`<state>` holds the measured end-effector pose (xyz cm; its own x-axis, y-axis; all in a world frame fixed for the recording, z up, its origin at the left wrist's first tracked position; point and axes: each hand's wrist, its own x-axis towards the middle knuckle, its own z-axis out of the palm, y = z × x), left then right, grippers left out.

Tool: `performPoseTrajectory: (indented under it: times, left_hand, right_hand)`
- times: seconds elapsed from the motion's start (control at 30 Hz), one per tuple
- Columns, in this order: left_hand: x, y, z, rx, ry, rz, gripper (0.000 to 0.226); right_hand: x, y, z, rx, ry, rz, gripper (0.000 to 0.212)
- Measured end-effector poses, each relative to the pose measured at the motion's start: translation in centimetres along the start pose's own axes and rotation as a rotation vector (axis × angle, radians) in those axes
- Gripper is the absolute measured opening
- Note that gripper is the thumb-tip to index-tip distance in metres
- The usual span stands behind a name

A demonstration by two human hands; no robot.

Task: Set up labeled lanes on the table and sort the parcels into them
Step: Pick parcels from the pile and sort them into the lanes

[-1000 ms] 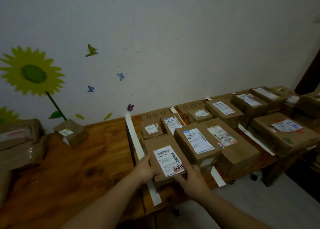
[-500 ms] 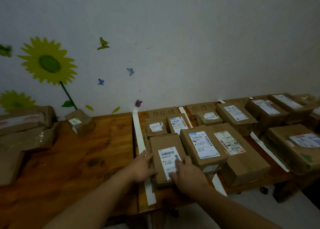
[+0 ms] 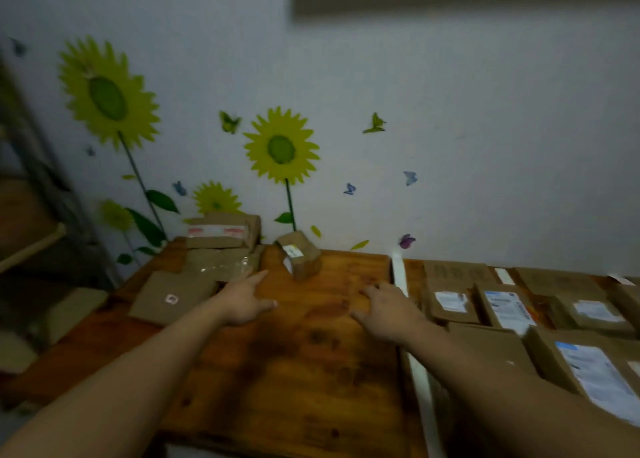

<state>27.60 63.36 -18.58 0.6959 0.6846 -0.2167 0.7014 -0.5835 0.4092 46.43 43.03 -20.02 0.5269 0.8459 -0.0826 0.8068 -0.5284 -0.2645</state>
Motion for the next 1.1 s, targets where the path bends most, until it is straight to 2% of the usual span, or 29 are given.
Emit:
performPoseTrajectory:
  times: [0.2, 0.37, 0.6, 0.8, 0.87, 0.93, 1.03, 1.1]
  left_hand:
    - [2.1, -8.9, -6.1, -0.074, 0.026, -0.043, 0.082]
    - [5.4, -12.4, -8.8, -0.216, -0.002, -0.04, 0.08]
    - [14.5, -11.0, -6.8, -0.457, -0.099, -0.066, 0.073]
    - [24.3, -8.8, -2.4, -0.368, -0.15, -0.056, 0.065]
    - [27.3, -8.1, -0.8, -0.376, -0.174, -0.029, 0.057]
    - [29.8, -7.5, 0.7, -0.456, -0.216, -0.022, 0.051]
    - [32.6, -6.9, 2.7, -0.557, -0.267, -0.041, 0.045]
    - [33.8, -6.8, 4.0, -0.552, -0.291, -0.074, 0.045]
  right_hand:
    - [8.0, -8.8, 0.5, 0.01, -0.014, 0.042, 0.065]
    - [12.5, -12.1, 1.1, 0.036, -0.059, 0.095, 0.066]
    - [20.4, -10.3, 3.1, 0.045, -0.102, 0.149, 0.07]
    - [29.6, -7.9, 6.9, 0.133, -0.136, 0.185, 0.066]
    - [32.2, -7.3, 8.5, 0.182, -0.116, 0.169, 0.076]
    - [34.4, -6.5, 10.2, 0.201, -0.179, 0.145, 0.089]
    - [37.1, -4.9, 12.8, 0.059, -0.305, 0.156, 0.102]
    - [38.1, -4.2, 14.0, 0.035, -0.317, 0.171, 0.105]
